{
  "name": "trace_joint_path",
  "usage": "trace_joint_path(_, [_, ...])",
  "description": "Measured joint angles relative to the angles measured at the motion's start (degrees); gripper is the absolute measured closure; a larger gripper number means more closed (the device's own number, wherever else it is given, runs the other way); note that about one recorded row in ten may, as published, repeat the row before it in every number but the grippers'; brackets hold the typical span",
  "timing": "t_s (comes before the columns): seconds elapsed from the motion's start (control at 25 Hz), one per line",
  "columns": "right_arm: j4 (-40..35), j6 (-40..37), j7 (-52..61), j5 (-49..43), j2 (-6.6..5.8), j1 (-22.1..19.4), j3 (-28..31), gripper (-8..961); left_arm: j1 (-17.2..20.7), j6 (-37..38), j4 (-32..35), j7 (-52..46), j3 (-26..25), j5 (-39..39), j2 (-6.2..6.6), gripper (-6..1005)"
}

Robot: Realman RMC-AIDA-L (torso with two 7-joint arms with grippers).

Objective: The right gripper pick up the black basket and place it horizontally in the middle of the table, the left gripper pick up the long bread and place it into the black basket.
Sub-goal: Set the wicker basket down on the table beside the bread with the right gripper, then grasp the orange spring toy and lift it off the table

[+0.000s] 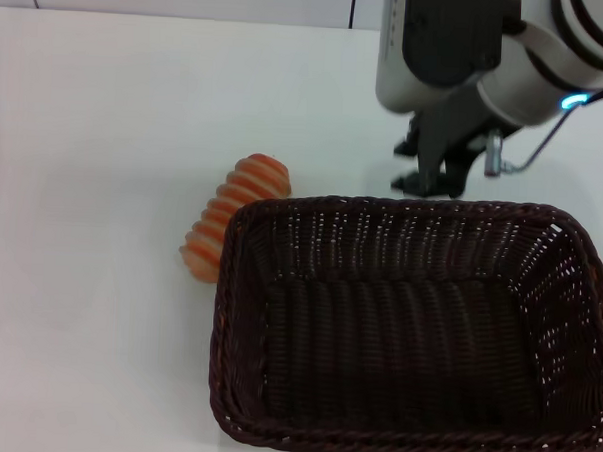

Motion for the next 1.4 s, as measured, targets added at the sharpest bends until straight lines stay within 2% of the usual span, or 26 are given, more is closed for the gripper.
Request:
trace_joint_path(0.2, [-5.0,-7.4,1.5,-3.4,0.88,-3.2,3.4,635,0.4,0.0,0.1,0.0,0.2,0.2,0.00,187])
trace_joint_path(0.36, [-7.5,-16.3,1.5,-1.5,1.13,-6.7,6.8,635,0.5,-0.1,0.1,0.0,0.5,0.4,0.04,188])
trace_joint_path(0.56, [-5.9,-35.0,-0.9,5.4,1.15,-13.8,7.5,634,-0.2,-0.4,1.4,0.0,2.5,0.5,0.14,189])
trace_joint_path(0.8, [2.3,-61.8,-8.2,16.5,1.18,-20.8,3.3,635,-0.6,-0.4,1.3,-0.1,5.6,0.6,0.32,190])
trace_joint_path(0.96, [9.9,-74.7,-20.0,30.2,1.17,-21.8,1.4,635,-0.8,-0.4,1.3,0.2,7.9,0.7,0.36,190])
trace_joint_path(1.12, [18.9,-85.5,-37.0,50.8,1.26,-20.3,-1.0,634,-1.3,-0.3,1.0,0.5,9.7,0.7,0.36,191])
trace_joint_path(1.24, [23.1,-88.3,-42.5,59.9,1.37,-18.4,-1.4,634,-1.5,0.1,0.7,0.5,10.8,0.8,0.36,192])
trace_joint_path(1.4, [23.7,-91.3,-42.6,64.9,1.57,-17.9,-1.4,635,-1.6,0.4,0.1,0.5,11.6,0.8,0.35,192])
